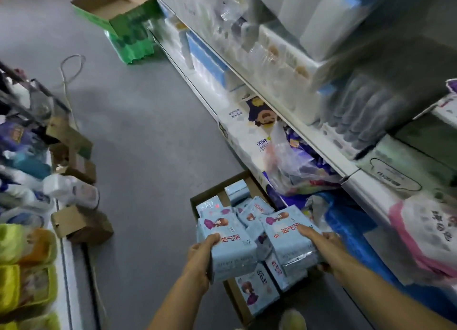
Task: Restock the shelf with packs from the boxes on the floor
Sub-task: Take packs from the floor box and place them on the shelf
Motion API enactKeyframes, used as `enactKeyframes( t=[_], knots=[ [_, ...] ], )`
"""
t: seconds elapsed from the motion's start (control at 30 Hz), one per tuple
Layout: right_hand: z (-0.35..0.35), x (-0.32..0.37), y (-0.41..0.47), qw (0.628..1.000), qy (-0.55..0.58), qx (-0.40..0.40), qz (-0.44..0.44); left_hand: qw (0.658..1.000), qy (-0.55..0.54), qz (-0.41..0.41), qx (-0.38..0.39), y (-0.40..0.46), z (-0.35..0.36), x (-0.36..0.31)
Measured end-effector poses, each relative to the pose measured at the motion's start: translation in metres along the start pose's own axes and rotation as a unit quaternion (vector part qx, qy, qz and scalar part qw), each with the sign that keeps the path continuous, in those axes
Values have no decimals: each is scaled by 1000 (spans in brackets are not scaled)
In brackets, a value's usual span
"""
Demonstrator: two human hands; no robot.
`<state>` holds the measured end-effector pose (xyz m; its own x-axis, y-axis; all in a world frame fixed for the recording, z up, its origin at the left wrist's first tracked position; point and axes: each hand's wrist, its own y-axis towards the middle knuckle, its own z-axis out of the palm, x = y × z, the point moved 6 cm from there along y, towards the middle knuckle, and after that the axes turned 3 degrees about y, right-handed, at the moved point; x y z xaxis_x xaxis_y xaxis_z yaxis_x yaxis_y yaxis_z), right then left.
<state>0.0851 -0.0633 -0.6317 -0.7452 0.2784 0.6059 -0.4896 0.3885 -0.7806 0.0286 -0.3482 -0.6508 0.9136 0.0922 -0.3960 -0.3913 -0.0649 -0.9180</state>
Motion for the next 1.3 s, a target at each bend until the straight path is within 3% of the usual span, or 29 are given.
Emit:
enactKeyframes(
  t=[0.23,0.43,0.57,0.67,0.9,1.1,1.3],
  knots=[
    [66,4,133,999,-32,0,-16,998,-18,40,-47,125,-1,-24],
    [109,-20,247,993,-107,13,-48,996,-23,90,-17,239,21,-30],
    [130,-40,293,957,-270,48,-96,986,127,109,-22,307,40,-13],
    [141,-57,314,944,-302,71,-111,974,195,116,-4,323,62,-1],
    [132,-57,304,932,-340,60,-110,970,211,110,-41,313,60,-2],
    [124,-20,217,955,-258,89,-117,997,60,41,-16,222,64,-28],
    [109,43,108,979,-133,94,-127,996,-54,60,39,105,72,-71]
  ],
)
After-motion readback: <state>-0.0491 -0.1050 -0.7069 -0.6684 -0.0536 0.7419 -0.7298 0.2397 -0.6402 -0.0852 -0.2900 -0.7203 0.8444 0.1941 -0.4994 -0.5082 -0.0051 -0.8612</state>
